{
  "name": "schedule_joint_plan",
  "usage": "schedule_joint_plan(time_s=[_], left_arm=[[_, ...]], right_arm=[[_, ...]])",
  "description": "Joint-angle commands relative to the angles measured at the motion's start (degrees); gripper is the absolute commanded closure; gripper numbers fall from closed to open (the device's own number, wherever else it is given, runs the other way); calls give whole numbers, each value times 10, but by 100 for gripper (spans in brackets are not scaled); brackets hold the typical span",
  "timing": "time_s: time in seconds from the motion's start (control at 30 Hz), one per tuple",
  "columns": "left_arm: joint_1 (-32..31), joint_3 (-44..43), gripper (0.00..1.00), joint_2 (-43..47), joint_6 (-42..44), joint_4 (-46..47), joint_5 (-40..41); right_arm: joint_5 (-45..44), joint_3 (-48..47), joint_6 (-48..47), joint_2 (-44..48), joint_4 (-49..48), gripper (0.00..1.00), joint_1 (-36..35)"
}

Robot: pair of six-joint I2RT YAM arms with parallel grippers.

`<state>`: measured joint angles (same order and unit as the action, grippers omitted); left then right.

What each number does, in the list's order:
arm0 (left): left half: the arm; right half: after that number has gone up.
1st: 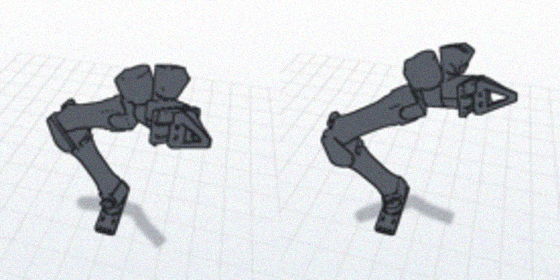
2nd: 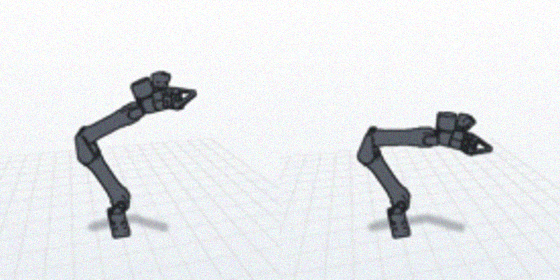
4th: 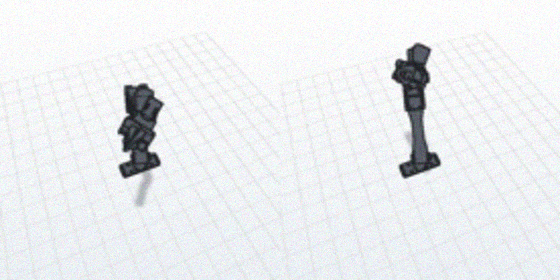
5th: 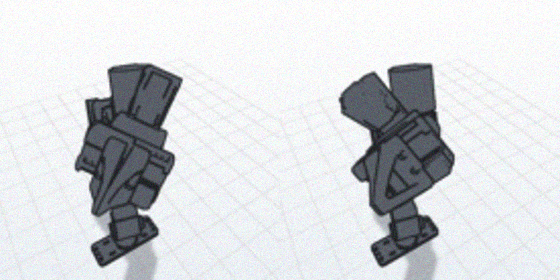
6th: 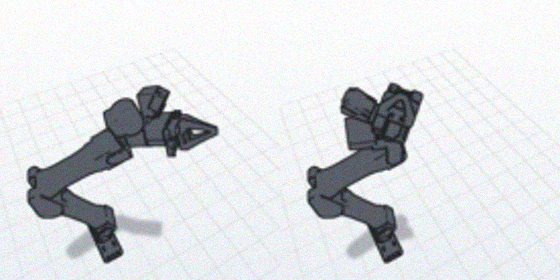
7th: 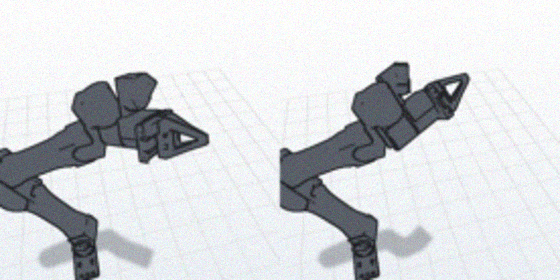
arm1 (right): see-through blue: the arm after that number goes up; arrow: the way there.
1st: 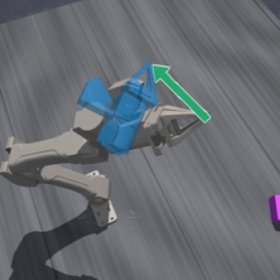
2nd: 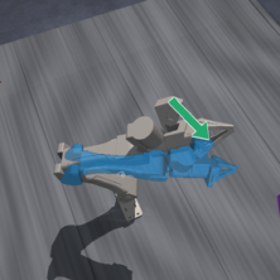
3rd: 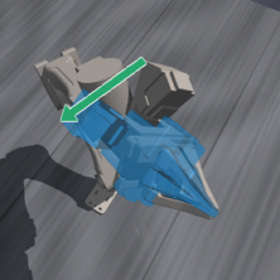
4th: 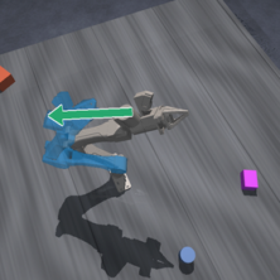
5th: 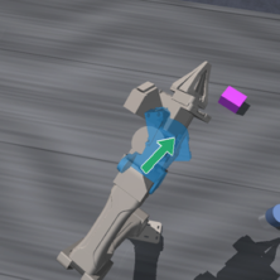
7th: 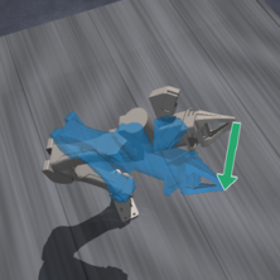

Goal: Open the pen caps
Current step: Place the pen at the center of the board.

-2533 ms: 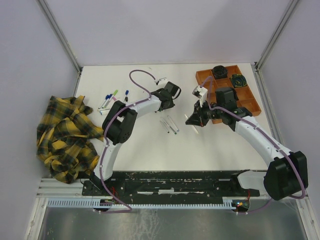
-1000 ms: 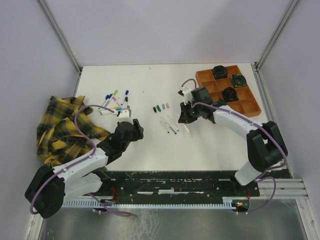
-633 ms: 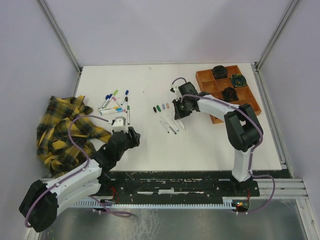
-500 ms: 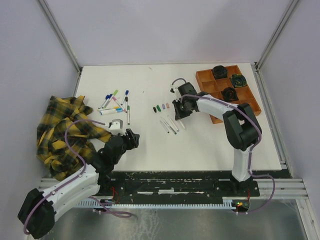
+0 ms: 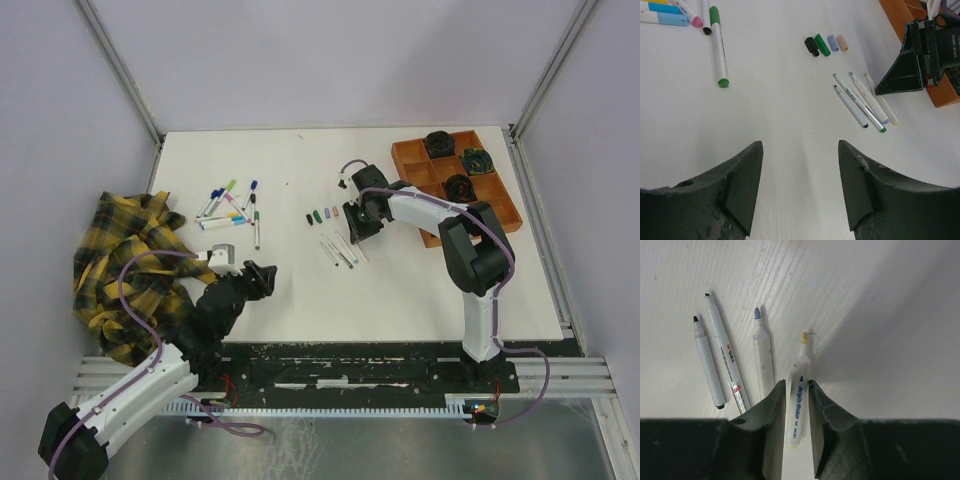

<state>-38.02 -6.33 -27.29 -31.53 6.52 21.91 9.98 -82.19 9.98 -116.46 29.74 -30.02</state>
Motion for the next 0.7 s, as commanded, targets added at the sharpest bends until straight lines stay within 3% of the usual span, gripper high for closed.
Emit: schedule_joint_plan(time_s=[0.0, 0.23, 0.4, 0.67], left_arm=[[-2, -1, 32, -2, 10, 25, 3], [-3, -19, 32, -18, 12, 18, 10], [-2, -59, 26, -48, 28, 4, 39], [0, -167, 22, -177, 67, -35, 88]], right_arm=[[-8, -23, -3, 3, 1, 68, -2], [-2, -26, -23, 27, 6, 67, 0], [29, -32, -50, 68, 30, 66, 4], [111, -1, -132, 187, 64, 63, 17]])
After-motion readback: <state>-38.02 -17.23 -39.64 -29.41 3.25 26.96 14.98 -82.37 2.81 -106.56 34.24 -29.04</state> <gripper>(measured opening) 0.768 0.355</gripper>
